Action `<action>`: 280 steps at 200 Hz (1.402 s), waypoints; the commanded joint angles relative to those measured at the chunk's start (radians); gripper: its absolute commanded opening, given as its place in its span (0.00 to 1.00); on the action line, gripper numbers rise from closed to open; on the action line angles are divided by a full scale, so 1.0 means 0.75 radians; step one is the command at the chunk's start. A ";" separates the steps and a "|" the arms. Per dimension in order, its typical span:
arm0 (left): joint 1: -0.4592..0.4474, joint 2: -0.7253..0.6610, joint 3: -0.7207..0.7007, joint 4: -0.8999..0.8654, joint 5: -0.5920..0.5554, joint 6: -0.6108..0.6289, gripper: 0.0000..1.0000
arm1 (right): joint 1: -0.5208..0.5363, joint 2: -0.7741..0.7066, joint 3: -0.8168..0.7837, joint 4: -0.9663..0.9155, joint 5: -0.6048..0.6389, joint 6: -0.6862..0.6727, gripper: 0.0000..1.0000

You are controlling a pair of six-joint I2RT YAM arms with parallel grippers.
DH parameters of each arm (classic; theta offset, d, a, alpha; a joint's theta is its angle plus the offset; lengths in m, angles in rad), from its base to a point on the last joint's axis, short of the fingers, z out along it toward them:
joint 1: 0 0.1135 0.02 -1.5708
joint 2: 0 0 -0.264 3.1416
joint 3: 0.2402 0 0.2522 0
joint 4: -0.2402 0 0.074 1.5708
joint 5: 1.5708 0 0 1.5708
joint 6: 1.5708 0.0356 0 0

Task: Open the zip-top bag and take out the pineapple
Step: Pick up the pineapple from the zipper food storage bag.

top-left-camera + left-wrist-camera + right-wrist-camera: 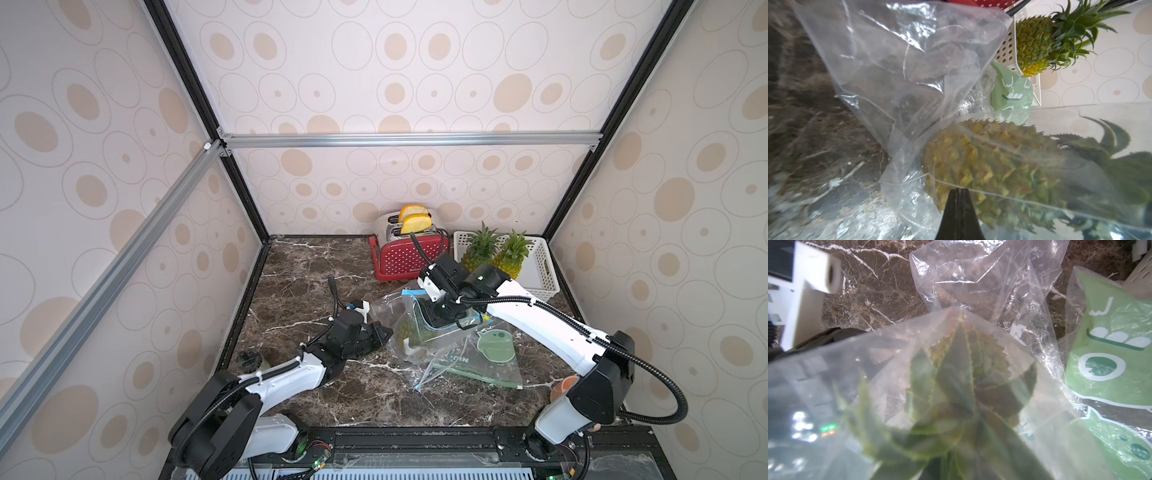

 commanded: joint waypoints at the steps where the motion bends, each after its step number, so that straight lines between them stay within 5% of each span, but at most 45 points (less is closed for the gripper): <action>1: 0.005 0.122 0.079 0.147 0.061 -0.055 0.00 | -0.020 0.049 0.012 0.050 -0.061 -0.027 0.00; 88: -0.090 0.576 0.479 -0.462 -0.008 0.150 0.00 | -0.106 0.011 -0.010 0.103 -0.069 -0.043 0.00; 160: -0.118 0.921 0.604 -0.530 0.061 0.111 0.00 | -0.151 -0.106 -0.009 0.164 -0.099 -0.060 0.00; 280: -0.182 0.985 0.807 -0.912 -0.151 0.208 0.00 | -0.146 -0.115 0.685 -0.096 -0.179 -0.143 0.00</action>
